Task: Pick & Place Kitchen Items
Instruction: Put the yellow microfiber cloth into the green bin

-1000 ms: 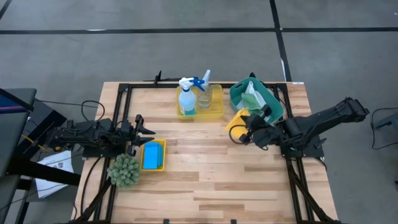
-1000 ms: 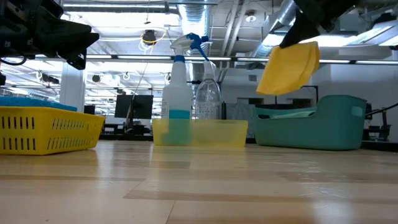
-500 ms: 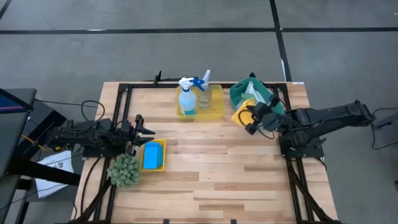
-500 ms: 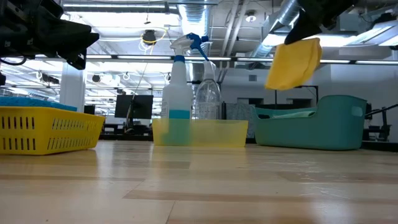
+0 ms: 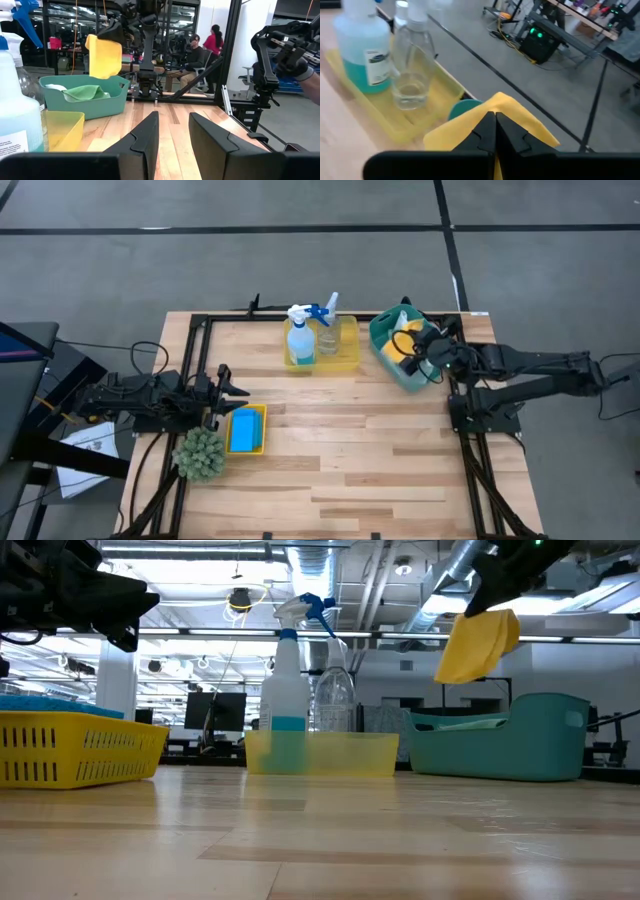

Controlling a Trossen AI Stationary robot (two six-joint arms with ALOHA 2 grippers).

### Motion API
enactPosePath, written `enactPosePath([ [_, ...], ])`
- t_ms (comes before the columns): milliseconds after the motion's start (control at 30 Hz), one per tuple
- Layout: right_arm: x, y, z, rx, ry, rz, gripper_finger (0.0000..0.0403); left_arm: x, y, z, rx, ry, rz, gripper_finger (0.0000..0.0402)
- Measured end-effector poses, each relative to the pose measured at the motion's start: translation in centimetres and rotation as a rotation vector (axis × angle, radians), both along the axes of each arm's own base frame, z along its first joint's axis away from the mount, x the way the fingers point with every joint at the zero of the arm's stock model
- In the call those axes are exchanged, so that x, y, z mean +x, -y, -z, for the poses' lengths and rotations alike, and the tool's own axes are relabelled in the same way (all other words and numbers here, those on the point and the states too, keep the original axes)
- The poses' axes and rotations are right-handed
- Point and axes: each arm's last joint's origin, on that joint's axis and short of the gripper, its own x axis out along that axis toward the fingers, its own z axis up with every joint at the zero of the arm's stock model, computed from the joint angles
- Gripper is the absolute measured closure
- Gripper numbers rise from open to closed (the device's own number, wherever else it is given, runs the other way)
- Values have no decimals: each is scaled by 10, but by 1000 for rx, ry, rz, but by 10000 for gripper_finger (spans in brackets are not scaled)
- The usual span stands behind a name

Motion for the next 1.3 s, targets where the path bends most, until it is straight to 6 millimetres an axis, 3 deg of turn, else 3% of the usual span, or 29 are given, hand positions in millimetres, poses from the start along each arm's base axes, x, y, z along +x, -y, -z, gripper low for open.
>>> enactPosePath([
  [133,-1,7,3,-11,-20,31,403,0,0,0,0,0,0,298],
  [500,-7,34,54,28,-106,143,403,0,0,0,0,0,0,298],
  [933,-21,68,98,111,-46,212,403,0,0,0,0,0,1,298],
  [1300,-34,77,137,213,-15,251,403,0,0,0,0,0,1,298],
])
